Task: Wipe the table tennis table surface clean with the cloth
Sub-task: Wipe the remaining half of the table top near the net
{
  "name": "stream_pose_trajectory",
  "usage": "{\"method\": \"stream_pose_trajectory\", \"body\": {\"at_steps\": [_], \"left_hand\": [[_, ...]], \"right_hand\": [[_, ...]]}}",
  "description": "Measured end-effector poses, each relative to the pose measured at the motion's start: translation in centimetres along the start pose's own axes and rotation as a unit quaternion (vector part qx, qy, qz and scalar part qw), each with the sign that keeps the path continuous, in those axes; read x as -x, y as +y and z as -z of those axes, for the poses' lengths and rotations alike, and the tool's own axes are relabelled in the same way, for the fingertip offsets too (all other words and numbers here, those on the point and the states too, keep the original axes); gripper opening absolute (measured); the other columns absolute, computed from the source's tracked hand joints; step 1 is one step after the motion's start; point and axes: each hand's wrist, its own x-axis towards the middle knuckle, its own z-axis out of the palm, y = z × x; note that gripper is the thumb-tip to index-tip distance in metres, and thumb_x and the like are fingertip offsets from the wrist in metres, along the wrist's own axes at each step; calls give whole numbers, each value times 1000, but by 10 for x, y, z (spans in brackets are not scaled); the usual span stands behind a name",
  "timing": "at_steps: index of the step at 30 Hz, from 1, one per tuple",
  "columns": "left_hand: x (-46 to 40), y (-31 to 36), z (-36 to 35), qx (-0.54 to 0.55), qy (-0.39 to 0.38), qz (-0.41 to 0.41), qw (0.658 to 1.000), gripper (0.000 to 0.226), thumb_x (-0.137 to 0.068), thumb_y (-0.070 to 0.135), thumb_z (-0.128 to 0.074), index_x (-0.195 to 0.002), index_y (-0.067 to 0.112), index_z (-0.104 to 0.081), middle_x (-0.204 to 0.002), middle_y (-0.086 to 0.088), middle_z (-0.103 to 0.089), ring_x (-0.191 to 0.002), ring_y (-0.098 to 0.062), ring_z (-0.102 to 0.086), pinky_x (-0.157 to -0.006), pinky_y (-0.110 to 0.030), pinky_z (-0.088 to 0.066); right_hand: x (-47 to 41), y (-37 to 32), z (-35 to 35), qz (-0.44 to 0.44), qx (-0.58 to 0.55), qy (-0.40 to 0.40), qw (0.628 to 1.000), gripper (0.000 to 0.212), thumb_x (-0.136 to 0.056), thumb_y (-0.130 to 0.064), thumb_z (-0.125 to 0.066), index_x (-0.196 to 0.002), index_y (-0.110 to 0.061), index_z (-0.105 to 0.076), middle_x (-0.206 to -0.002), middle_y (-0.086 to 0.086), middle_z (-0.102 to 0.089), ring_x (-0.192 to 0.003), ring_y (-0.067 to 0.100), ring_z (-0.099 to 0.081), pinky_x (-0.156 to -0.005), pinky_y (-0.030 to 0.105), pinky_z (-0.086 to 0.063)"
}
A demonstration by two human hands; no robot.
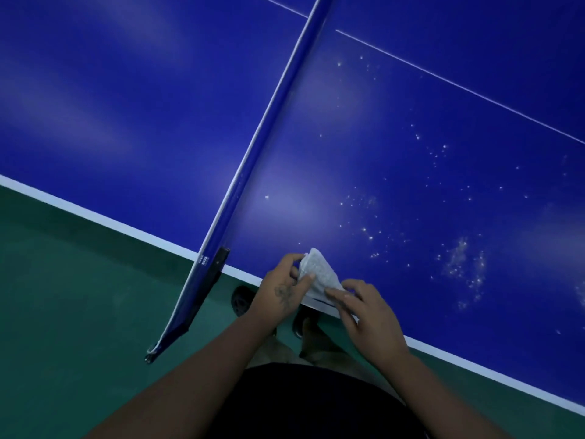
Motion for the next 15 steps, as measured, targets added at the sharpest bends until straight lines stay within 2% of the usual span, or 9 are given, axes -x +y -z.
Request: {"method": "stream_pose_trajectory", "body": {"at_steps": [3,5,7,10,13,15], "left_hand": [[-13,-1,-10,-49,-8,3,999,45,-100,45,-69,-140,30,-55,-88,7,-64,-77,-8,-63,-78,-36,-55],[-18,-4,-20,-77,-19,-9,997,50,-103,47,-64,-146,28,-50,-96,9,-64,-83,-11,-63,-74,-30,-51],[-21,-12,-28,-101,-26,-28,994,53,-105,50,-59,-151,26,-47,-112,13,-62,-97,-7,-61,-80,-24,-47],[-23,-31,-35,-122,-27,-56,991,53,-107,50,-57,-152,24,-46,-136,6,-60,-117,-12,-62,-95,-30,-52],[-19,-42,-32,-154,-7,-68,986,47,-108,44,-56,-149,23,-48,-130,3,-57,-108,-17,-64,-89,-39,-56],[-16,-45,-26,-185,10,-70,980,43,-107,45,-56,-144,23,-51,-123,4,-55,-98,-19,-65,-81,-40,-57]], "right_hand": [[-5,18,-6,4,35,-30,999,41,-97,-16,-72,-137,-26,-67,-132,4,-59,-102,24,-60,-67,28,-48],[-6,30,-12,10,65,-51,997,44,-95,-18,-72,-138,-26,-66,-134,6,-59,-101,25,-61,-69,27,-45],[-4,39,-20,22,73,-71,995,43,-95,-21,-70,-138,-25,-65,-135,9,-60,-101,27,-64,-71,30,-49],[0,48,-30,20,74,-109,991,44,-96,-25,-66,-140,-30,-63,-142,9,-56,-107,26,-62,-81,38,-58],[-3,46,-38,65,90,-109,988,46,-91,-22,-73,-135,-28,-64,-142,8,-53,-112,28,-59,-87,41,-55],[-11,44,-45,130,102,-93,982,45,-95,-24,-71,-139,-22,-63,-148,10,-52,-129,32,-55,-99,46,-52]]}}
